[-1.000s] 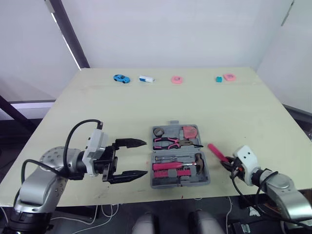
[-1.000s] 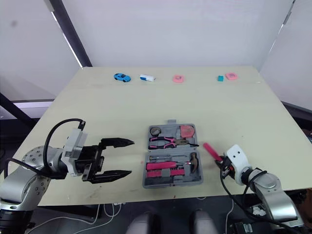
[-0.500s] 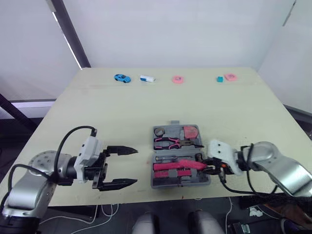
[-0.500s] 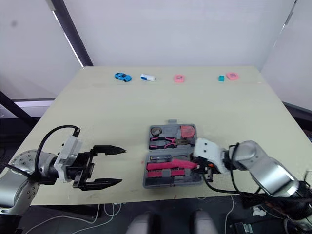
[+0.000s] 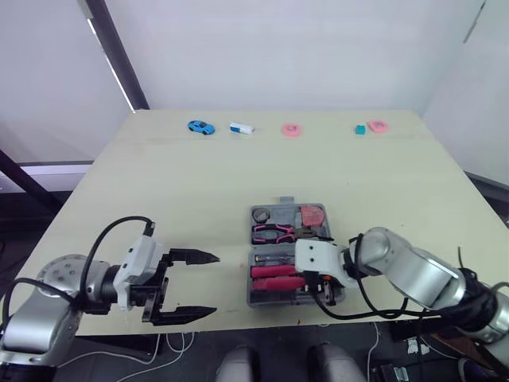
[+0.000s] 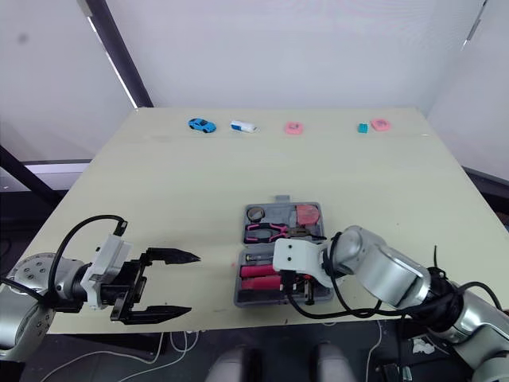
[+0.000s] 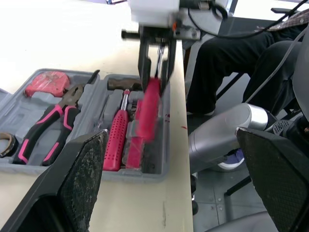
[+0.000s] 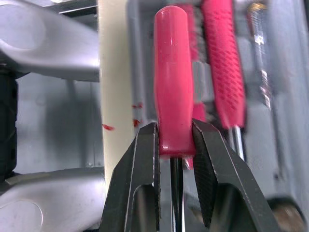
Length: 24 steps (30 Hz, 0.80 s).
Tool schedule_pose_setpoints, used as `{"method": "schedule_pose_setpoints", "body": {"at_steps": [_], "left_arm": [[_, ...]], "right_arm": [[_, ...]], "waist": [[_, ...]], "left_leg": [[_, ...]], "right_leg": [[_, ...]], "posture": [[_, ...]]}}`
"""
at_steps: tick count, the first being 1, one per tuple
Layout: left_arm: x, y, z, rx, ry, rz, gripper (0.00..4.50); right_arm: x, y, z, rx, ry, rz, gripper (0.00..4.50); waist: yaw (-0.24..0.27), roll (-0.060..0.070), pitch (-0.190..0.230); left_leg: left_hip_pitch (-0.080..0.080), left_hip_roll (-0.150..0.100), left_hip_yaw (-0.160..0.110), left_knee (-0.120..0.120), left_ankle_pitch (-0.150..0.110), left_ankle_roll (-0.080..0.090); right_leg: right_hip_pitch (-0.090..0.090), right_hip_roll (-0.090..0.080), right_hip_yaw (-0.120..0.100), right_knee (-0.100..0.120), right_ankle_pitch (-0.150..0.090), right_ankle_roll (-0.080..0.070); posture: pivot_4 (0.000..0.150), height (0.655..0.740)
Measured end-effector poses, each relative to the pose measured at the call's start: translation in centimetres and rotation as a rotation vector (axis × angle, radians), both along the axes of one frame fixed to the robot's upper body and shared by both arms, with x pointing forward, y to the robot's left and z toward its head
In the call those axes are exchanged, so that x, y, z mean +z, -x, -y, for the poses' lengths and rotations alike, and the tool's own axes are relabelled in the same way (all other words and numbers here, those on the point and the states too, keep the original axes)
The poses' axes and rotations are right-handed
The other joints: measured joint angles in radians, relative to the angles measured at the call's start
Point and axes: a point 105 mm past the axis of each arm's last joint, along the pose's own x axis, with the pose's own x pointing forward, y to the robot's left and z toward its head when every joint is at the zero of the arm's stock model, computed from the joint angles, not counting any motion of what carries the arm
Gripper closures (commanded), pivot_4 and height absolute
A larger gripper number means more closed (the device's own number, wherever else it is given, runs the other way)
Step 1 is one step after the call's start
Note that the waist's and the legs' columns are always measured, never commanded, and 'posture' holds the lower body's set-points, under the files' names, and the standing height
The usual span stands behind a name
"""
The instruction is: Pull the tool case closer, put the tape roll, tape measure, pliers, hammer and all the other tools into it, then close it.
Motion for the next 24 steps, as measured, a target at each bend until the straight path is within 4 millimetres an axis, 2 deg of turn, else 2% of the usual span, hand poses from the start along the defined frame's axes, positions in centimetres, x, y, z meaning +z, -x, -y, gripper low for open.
{"method": "schedule_pose_setpoints", "body": {"at_steps": [13,24], "left_arm": [[-0.5,0.8,-0.8,0.000,-0.022,-0.003,0.00],[-0.9,0.9,-1.3,0.011,-0.034,-0.009,0.00]], "right_arm": [[-2.3,0.0,-1.5,0.040,0.065,0.010,4.11],[-2.4,-0.1,-3.1,0.060,0.035,0.027,4.11]], "waist": [[-0.006,0.000,0.000],[-0.012,0.000,0.000]], "left_leg": [[0.000,0.000,0.001,0.000,0.000,0.000],[0.000,0.000,0.001,0.000,0.000,0.000]], "right_leg": [[0.000,0.000,-0.001,0.000,0.000,0.000],[0.000,0.000,-0.001,0.001,0.000,0.000]], "posture": [[0.150,0.7395],[0.150,0.7395]]}}
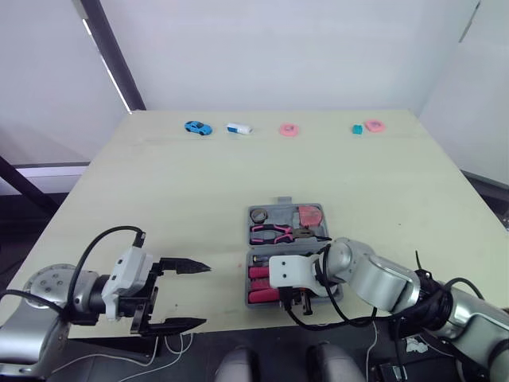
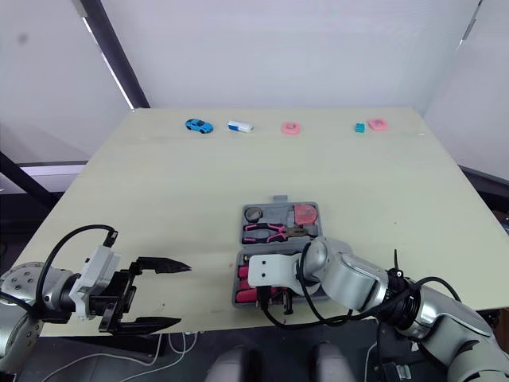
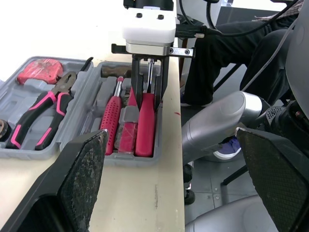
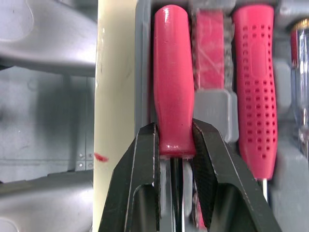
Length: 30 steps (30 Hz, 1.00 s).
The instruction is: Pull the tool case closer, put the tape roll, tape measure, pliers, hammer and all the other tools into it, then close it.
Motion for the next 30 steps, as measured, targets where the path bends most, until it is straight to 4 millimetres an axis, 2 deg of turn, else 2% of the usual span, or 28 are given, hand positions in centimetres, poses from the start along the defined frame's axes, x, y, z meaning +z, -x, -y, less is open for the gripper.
{"method": "schedule_pose_setpoints", "body": {"at_steps": [2,4,8,15,20,24,25,26,27,28,30], "left_arm": [[-0.1,0.0,-0.1,0.006,0.001,-0.003,0.00],[-0.1,-0.1,-0.2,0.007,0.000,-0.003,0.00],[0.0,-0.1,-0.2,0.004,0.000,0.006,0.00],[-0.1,-0.2,-0.3,0.008,0.000,0.009,0.00],[-0.1,-0.2,-0.3,0.007,-0.002,0.010,0.00],[-0.2,-0.2,-0.4,0.009,-0.003,0.009,0.00],[-0.2,-0.2,-0.4,0.008,-0.003,0.011,0.00],[-0.1,-0.2,-0.3,0.005,-0.003,0.016,0.00],[-0.1,-0.2,-0.3,0.005,-0.003,0.018,0.00],[-0.1,-0.2,-0.4,0.004,-0.003,0.018,0.00],[-0.2,-0.3,-0.4,0.004,-0.003,0.019,0.00]], "right_arm": [[0.0,0.0,-0.1,0.002,-0.003,0.001,4.11],[0.0,0.0,-0.2,0.003,-0.003,0.001,3.07],[0.1,-0.4,-0.1,0.004,-0.002,0.023,1.79],[1.1,-0.2,0.1,0.011,-0.036,0.008,1.79],[2.7,0.0,0.3,-0.020,-0.174,-0.054,1.79],[3.0,0.5,0.4,0.018,-0.316,-0.071,2.89],[3.0,0.5,0.5,0.022,-0.333,-0.067,3.50],[2.8,0.3,0.8,0.028,-0.372,-0.064,3.89],[2.8,0.2,0.9,0.028,-0.379,-0.062,3.89],[2.7,0.2,1.0,0.030,-0.388,-0.062,4.39],[2.0,-0.2,1.3,0.020,-0.449,-0.064,4.39]], "waist": [[-0.001,0.000,0.000],[-0.002,0.000,0.000],[-0.001,0.000,0.000],[0.000,0.000,0.000],[0.000,0.000,0.000],[0.002,-0.001,0.000],[0.002,-0.001,0.000],[0.002,-0.001,0.000],[0.002,-0.001,0.000],[0.002,-0.001,0.000],[0.002,-0.001,0.000]], "left_leg": [[0.000,0.000,0.000,0.000,0.000,0.000],[0.000,0.000,0.000,0.000,0.000,0.000],[0.000,0.000,0.000,0.000,0.000,0.000],[0.000,0.000,0.000,-0.001,0.000,0.000],[0.000,0.000,-0.001,-0.001,0.000,0.000],[0.000,0.000,0.000,-0.001,0.000,0.000],[0.000,0.000,0.000,-0.001,0.000,0.000],[0.000,0.000,0.001,0.000,0.000,0.000],[0.000,0.000,0.001,0.000,0.000,0.000],[0.000,0.000,0.001,0.000,0.000,0.000],[0.000,0.000,0.002,0.000,0.000,0.000]], "right_leg": [[0.000,0.000,0.000,0.000,0.000,0.000],[0.000,0.000,0.000,0.000,0.000,0.000],[0.000,0.000,0.000,0.000,0.000,0.000],[0.000,0.000,0.000,0.000,0.000,-0.001],[0.000,0.000,-0.001,0.000,0.000,-0.001],[0.001,0.000,-0.001,-0.001,0.000,0.000],[0.001,0.000,-0.001,-0.001,0.000,0.000],[0.001,0.000,-0.001,-0.001,-0.001,0.000],[0.001,0.000,-0.001,-0.001,-0.001,0.000],[0.001,0.000,-0.001,-0.001,-0.001,0.000],[0.001,0.000,-0.002,-0.001,-0.001,0.000]], "posture": [[0.150,0.7395],[0.150,0.7395],[0.150,0.7395],[0.150,0.7395],[0.150,0.7395],[0.150,0.7395],[0.150,0.7395],[0.150,0.7395],[0.150,0.7395],[0.150,0.7395],[0.150,0.7395]]}}
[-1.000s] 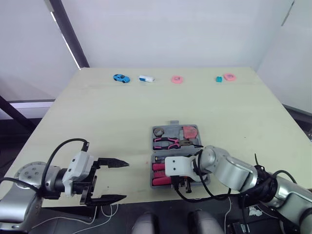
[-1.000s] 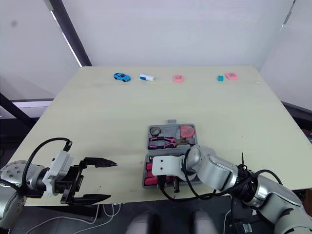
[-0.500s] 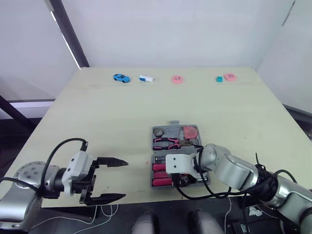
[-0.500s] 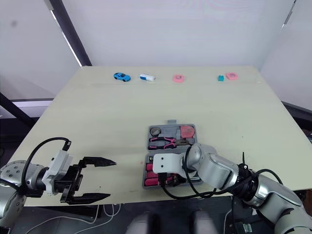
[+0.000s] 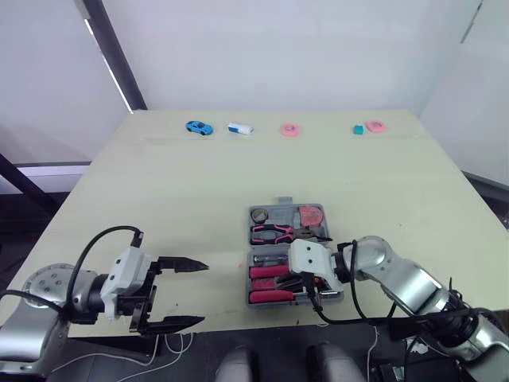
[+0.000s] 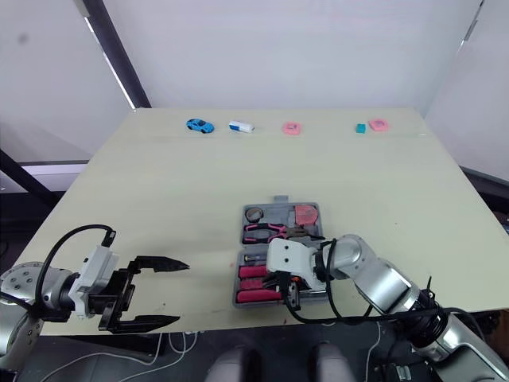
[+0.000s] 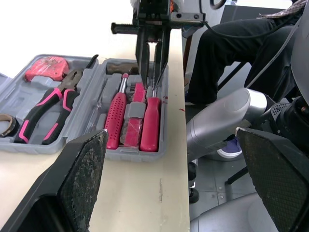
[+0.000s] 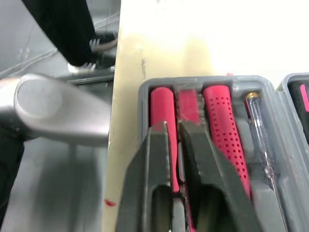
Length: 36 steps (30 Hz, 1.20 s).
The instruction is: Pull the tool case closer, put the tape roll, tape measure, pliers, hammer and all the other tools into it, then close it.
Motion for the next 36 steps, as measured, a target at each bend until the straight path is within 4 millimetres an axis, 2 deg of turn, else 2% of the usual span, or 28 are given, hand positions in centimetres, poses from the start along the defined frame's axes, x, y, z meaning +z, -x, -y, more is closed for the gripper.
{"method": "schedule_pose_setpoints", "body": {"at_steps": [12,19,24,29,32,34,35,36], "left_arm": [[-0.1,-0.1,-0.1,0.000,-0.002,0.007,0.00],[-0.1,0.0,-0.1,0.002,-0.002,0.006,0.00],[-0.2,-0.2,-0.1,0.018,0.017,0.006,0.00],[-0.4,-0.7,-0.3,0.098,0.087,0.000,0.00],[-0.2,-1.4,-0.9,0.188,0.154,0.012,0.00],[-0.7,-2.1,-1.8,0.287,0.184,0.013,0.00],[-0.7,-2.1,-1.9,0.293,0.185,0.014,0.00],[-0.8,-2.5,-2.2,0.330,0.190,0.024,0.00]], "right_arm": [[-4.2,-0.4,1.2,-0.023,-0.034,-0.031,4.39],[-4.6,-0.8,1.7,-0.034,-0.049,0.005,4.39],[-4.2,-0.8,2.4,-0.099,-0.101,-0.020,4.39],[-1.6,-1.5,4.5,-0.232,-0.265,-0.005,4.39],[-0.6,-2.2,6.8,-0.352,-0.342,0.004,4.39],[0.1,-3.2,9.4,-0.478,-0.385,0.069,4.39],[0.1,-3.2,9.5,-0.484,-0.387,0.073,4.39],[0.4,-3.3,10.7,-0.526,-0.412,0.090,4.39]], "waist": [[0.001,0.000,0.000],[0.001,-0.001,-0.001],[0.008,-0.001,-0.001],[0.020,-0.001,0.000],[0.024,-0.001,0.000],[0.025,-0.001,-0.001],[0.025,-0.001,-0.001],[0.025,-0.001,-0.001]], "left_leg": [[0.000,0.000,0.000,0.000,0.000,0.000],[0.002,0.000,0.000,0.000,0.000,0.000],[0.001,0.000,0.000,0.000,0.000,0.000],[0.001,0.000,0.000,0.000,0.000,0.000],[0.001,0.000,0.000,0.000,0.000,0.000],[0.001,0.000,0.000,0.001,0.000,0.000],[0.001,0.000,0.000,0.001,0.000,0.000],[0.001,0.000,0.000,0.001,0.000,0.000]], "right_leg": [[0.001,0.000,0.000,0.000,0.000,0.000],[0.001,0.000,0.000,0.001,0.000,0.000],[0.001,0.000,0.001,0.000,0.000,0.000],[0.001,0.000,0.000,0.000,0.000,0.000],[0.001,0.000,0.000,0.000,0.000,0.000],[0.001,0.000,0.001,0.000,0.000,0.001],[0.001,0.000,0.001,0.000,0.000,0.001],[0.002,0.000,0.001,0.000,0.000,0.001]], "posture": [[0.150,0.7395],[0.150,0.7395],[0.150,0.7395],[0.150,0.7395],[0.150,0.7395],[0.150,0.7395],[0.150,0.7395],[0.150,0.7395]]}}
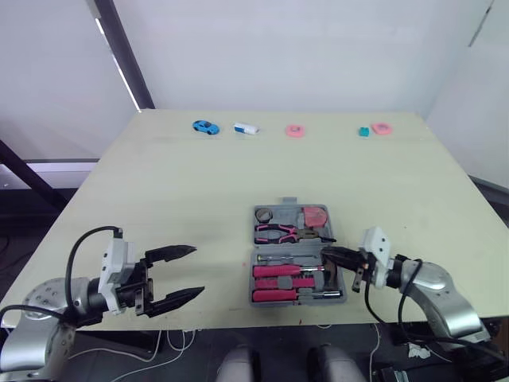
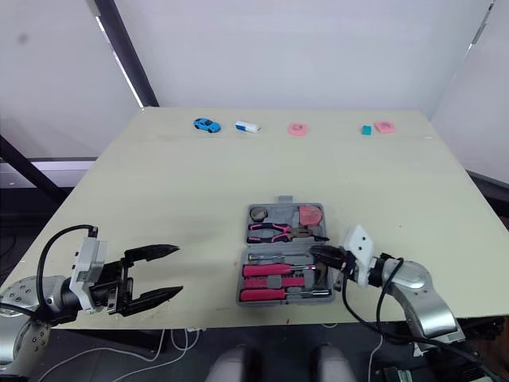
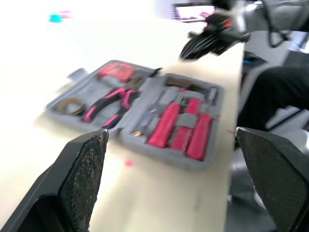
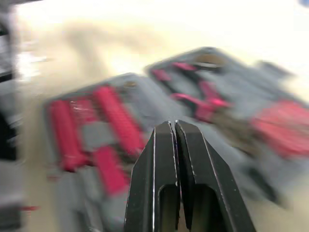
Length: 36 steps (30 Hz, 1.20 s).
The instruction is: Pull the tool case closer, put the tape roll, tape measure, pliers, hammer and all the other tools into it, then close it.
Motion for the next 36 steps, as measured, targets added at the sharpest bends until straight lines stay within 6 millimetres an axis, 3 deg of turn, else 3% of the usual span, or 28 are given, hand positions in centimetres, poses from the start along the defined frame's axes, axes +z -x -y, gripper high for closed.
{"method": "schedule_pose_setpoints", "body": {"at_steps": [2,3,5,6,9,13,18,24,30,36], "left_arm": [[-0.3,-0.3,-0.5,0.045,0.007,0.000,0.00],[-0.6,-0.8,-0.9,0.106,0.023,0.005,0.00],[-1.7,-1.2,-2.5,0.236,0.045,-0.021,0.00],[-1.8,-1.3,-2.7,0.247,0.046,-0.022,0.00],[-2.6,-1.4,-3.8,0.367,0.065,-0.023,0.00],[-4.1,-0.9,-5.9,0.494,0.061,-0.062,0.00],[-4.7,-0.7,-7.8,0.593,0.058,-0.070,0.00],[-6.1,0.1,-8.1,0.641,0.065,-0.102,0.00],[-6.0,-0.6,-7.9,0.625,0.048,-0.084,0.00],[-4.9,-2.7,-6.9,0.574,0.021,-0.040,0.00]], "right_arm": [[0.1,-0.1,1.3,-0.044,-0.015,0.000,4.39],[0.0,0.1,3.0,-0.096,-0.026,-0.002,4.18],[-0.4,0.3,6.6,-0.203,-0.009,-0.021,3.51],[-0.4,0.4,6.9,-0.212,-0.010,-0.022,3.12],[-0.6,1.7,10.1,-0.307,-0.038,-0.049,1.97],[-1.0,4.0,14.1,-0.424,-0.077,-0.103,0.04],[-1.6,6.1,17.3,-0.562,-0.116,-0.136,0.04],[-1.7,7.6,19.6,-0.676,-0.152,-0.136,0.04],[-1.8,6.9,19.4,-0.661,-0.150,-0.135,0.04],[-2.4,5.3,17.2,-0.566,-0.147,-0.198,0.04]], "waist": [[0.000,0.000,0.000],[0.002,0.000,0.000],[0.003,0.000,0.000],[0.003,0.000,0.000],[0.002,0.000,0.000],[0.000,0.000,-0.001],[0.000,0.000,-0.002],[0.000,0.000,-0.002],[0.000,0.001,-0.002],[0.000,0.001,-0.003]], "left_leg": [[0.000,0.000,0.000,0.000,0.000,0.000],[0.000,0.000,0.000,0.000,0.000,0.000],[-0.001,-0.001,0.000,0.000,0.000,0.000],[0.000,-0.001,0.000,0.000,0.000,0.000],[0.000,0.000,-0.001,-0.001,0.000,0.000],[0.001,0.000,-0.001,0.000,0.000,0.000],[0.002,0.000,-0.003,0.000,0.000,0.000],[0.001,0.003,-0.003,-0.001,0.000,0.000],[0.002,0.003,-0.003,0.000,0.000,0.000],[0.001,0.003,-0.002,-0.001,0.000,0.000]], "right_leg": [[0.000,0.000,0.000,0.000,0.000,0.000],[0.000,0.000,0.000,-0.001,0.000,-0.001],[0.001,0.000,0.000,-0.001,0.000,-0.001],[0.001,0.000,0.000,-0.001,0.000,-0.001],[0.001,0.000,0.000,-0.001,0.000,-0.001],[0.001,0.000,0.001,-0.001,-0.001,0.002],[0.001,-0.001,0.002,0.000,-0.002,0.003],[0.000,-0.002,0.003,-0.001,-0.001,0.002],[0.000,-0.002,0.003,0.000,-0.001,0.002],[0.000,-0.002,0.002,0.000,0.001,-0.001]], "posture": [[0.150,0.7395],[0.150,0.7395],[0.150,0.7395],[0.150,0.7395],[0.150,0.7395],[0.150,0.7395],[0.150,0.7395],[0.150,0.7395],[0.150,0.7395],[0.150,0.7395]]}}
